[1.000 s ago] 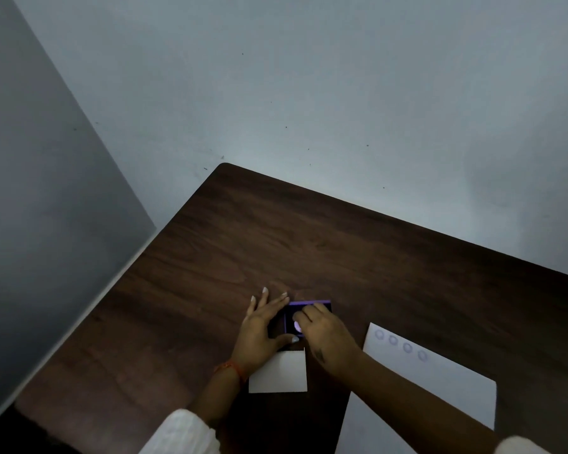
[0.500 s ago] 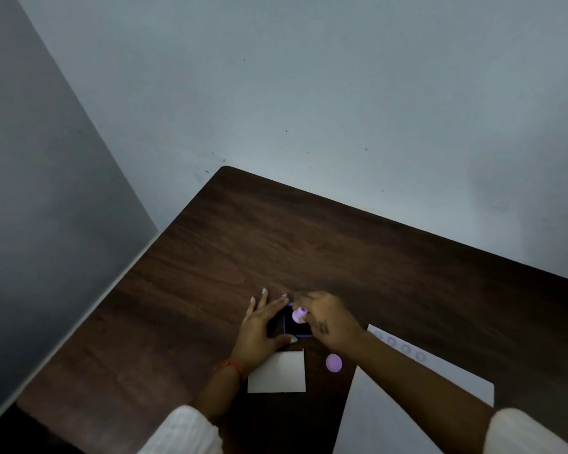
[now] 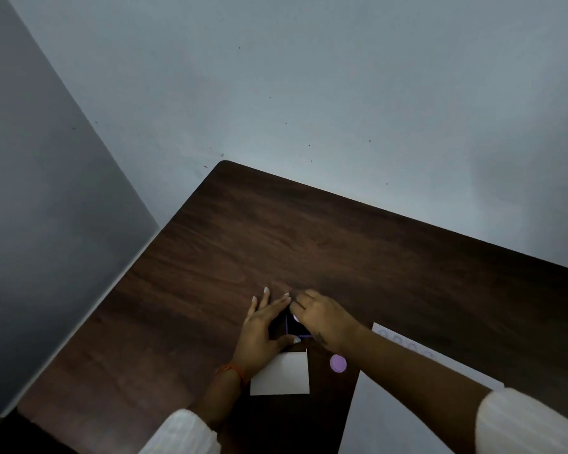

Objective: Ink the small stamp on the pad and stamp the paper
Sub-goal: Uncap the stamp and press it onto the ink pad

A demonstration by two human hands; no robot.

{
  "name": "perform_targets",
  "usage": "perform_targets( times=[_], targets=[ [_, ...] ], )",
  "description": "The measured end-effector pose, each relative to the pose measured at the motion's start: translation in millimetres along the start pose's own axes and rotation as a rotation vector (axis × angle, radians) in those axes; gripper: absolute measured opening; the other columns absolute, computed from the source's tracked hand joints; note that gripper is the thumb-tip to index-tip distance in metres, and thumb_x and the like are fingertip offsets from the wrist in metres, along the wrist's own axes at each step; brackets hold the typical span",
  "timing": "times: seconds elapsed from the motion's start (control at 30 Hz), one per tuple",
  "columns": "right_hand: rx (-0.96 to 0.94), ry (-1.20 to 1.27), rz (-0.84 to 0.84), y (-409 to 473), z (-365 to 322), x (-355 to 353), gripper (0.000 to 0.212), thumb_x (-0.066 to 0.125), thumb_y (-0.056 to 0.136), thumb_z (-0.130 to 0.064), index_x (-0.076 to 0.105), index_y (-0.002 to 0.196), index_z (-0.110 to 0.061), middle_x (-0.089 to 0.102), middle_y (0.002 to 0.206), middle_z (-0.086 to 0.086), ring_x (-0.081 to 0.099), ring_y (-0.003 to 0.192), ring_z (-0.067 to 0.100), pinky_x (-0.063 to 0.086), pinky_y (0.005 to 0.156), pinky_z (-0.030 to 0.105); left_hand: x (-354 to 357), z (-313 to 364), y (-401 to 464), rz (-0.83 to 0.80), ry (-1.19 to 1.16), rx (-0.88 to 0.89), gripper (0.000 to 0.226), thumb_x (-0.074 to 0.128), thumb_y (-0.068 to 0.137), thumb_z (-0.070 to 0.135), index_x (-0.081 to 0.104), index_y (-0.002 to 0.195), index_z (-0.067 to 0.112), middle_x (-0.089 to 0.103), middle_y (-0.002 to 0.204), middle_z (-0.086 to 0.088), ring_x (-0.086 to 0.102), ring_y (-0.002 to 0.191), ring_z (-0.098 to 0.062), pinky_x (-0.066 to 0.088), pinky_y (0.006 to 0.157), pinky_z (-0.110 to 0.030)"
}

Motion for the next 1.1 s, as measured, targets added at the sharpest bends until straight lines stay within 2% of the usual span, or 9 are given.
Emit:
perform_targets(
  times=[0.1, 0.17, 0.27, 0.33, 0.47, 0.63, 0.83, 0.97, 1.1],
  targets=[
    [0.103, 0.120, 0.055, -7.9, 1.4, -2.3, 0.040, 0.050, 0.089, -0.010, 0.042, 0.128, -0.003, 0.048, 0.133, 0.017, 0.041, 0.123, 0.030, 0.040, 0.103, 0.038, -0.2, 0.3, 0.0, -0.003, 0.016, 0.003, 0.074, 0.076, 0.071, 0.025, 0.039, 0.136, 0.023, 0.031, 0.139, 0.020, 0.005, 0.141, -0.012, -0.003, 0.118, -0.034],
    [0.216, 0.277, 0.077, -7.0, 9.6, -13.8, 0.025, 0.046, 0.091, -0.010, 0.055, 0.113, -0.001, 0.059, 0.115, 0.018, 0.051, 0.108, 0.028, 0.043, 0.092, 0.034, -0.6, 1.8, 0.1, -0.013, 0.020, 0.008, 0.075, 0.077, 0.071, 0.026, 0.040, 0.136, 0.023, 0.032, 0.139, 0.019, 0.005, 0.141, -0.014, -0.003, 0.118, -0.036],
    [0.296, 0.406, 0.037, -7.5, 21.7, -23.3, 0.021, 0.049, 0.089, -0.011, 0.063, 0.096, 0.002, 0.061, 0.094, 0.014, 0.056, 0.090, 0.027, 0.044, 0.081, 0.030, -2.0, 2.8, 0.1, -0.017, 0.008, 0.009, 0.076, 0.078, 0.069, 0.028, 0.040, 0.135, 0.023, 0.033, 0.138, 0.018, 0.006, 0.142, -0.016, -0.002, 0.118, -0.037],
    [0.202, 0.342, 0.008, -12.5, 11.9, -16.7, 0.022, 0.048, 0.090, -0.010, 0.061, 0.105, -0.001, 0.061, 0.110, 0.017, 0.055, 0.104, 0.029, 0.045, 0.090, 0.036, -2.4, 1.9, 0.3, -0.014, 0.001, 0.005, 0.077, 0.078, 0.068, 0.028, 0.040, 0.135, 0.023, 0.034, 0.138, 0.018, 0.007, 0.142, -0.015, -0.002, 0.117, -0.035],
    [0.092, 0.102, -0.014, -21.2, -4.7, 8.3, 0.042, 0.052, 0.087, -0.005, 0.041, 0.129, -0.005, 0.044, 0.138, 0.017, 0.035, 0.129, 0.030, 0.037, 0.106, 0.042, -1.7, -0.3, 0.9, -0.007, 0.012, 0.003, 0.076, 0.077, 0.069, 0.029, 0.040, 0.135, 0.024, 0.032, 0.138, 0.020, 0.005, 0.141, -0.012, -0.003, 0.117, -0.033],
    [0.124, 0.065, 0.049, -13.0, -2.0, 8.4, 0.039, 0.051, 0.088, -0.006, 0.043, 0.126, -0.003, 0.047, 0.134, 0.021, 0.039, 0.124, 0.032, 0.037, 0.104, 0.042, -1.3, -0.3, 0.5, 0.002, 0.006, 0.014, 0.076, 0.077, 0.069, 0.030, 0.041, 0.135, 0.025, 0.033, 0.138, 0.020, 0.005, 0.140, -0.010, -0.002, 0.117, -0.034],
    [-0.049, -0.055, 0.077, -16.6, -3.9, 18.0, 0.046, 0.057, 0.084, -0.003, 0.041, 0.127, 0.001, 0.047, 0.133, 0.024, 0.043, 0.123, 0.037, 0.039, 0.103, 0.042, -0.9, -0.8, 0.8, 0.003, 0.022, 0.020, 0.076, 0.077, 0.070, 0.032, 0.040, 0.135, 0.024, 0.033, 0.140, 0.018, 0.005, 0.141, -0.011, -0.002, 0.118, -0.035],
    [0.094, 0.156, 0.131, -12.9, 4.1, 10.7, 0.033, 0.050, 0.088, -0.004, 0.050, 0.121, 0.000, 0.054, 0.128, 0.021, 0.046, 0.118, 0.034, 0.041, 0.098, 0.040, -1.8, 0.9, 0.0, 0.009, 0.007, 0.005, 0.074, 0.076, 0.072, 0.029, 0.039, 0.136, 0.022, 0.038, 0.145, 0.007, 0.006, 0.141, -0.014, -0.001, 0.118, -0.037],
    [0.288, 0.498, 0.132, -12.9, 23.0, -11.8, 0.018, 0.050, 0.086, -0.004, 0.065, 0.092, 0.003, 0.066, 0.099, 0.023, 0.061, 0.093, 0.035, 0.046, 0.081, 0.034, -3.3, 3.1, -0.1, -0.015, 0.014, -0.013, 0.075, 0.076, 0.072, 0.027, 0.039, 0.136, 0.021, 0.038, 0.147, 0.002, 0.007, 0.144, -0.018, -0.002, 0.118, -0.037]
  ],
)
Point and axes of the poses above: each hand's wrist, its own y-axis towards the middle knuckle, its own x-axis out of the palm, z = x × y, the point moved 7 cm from there along y, towards the middle knuckle
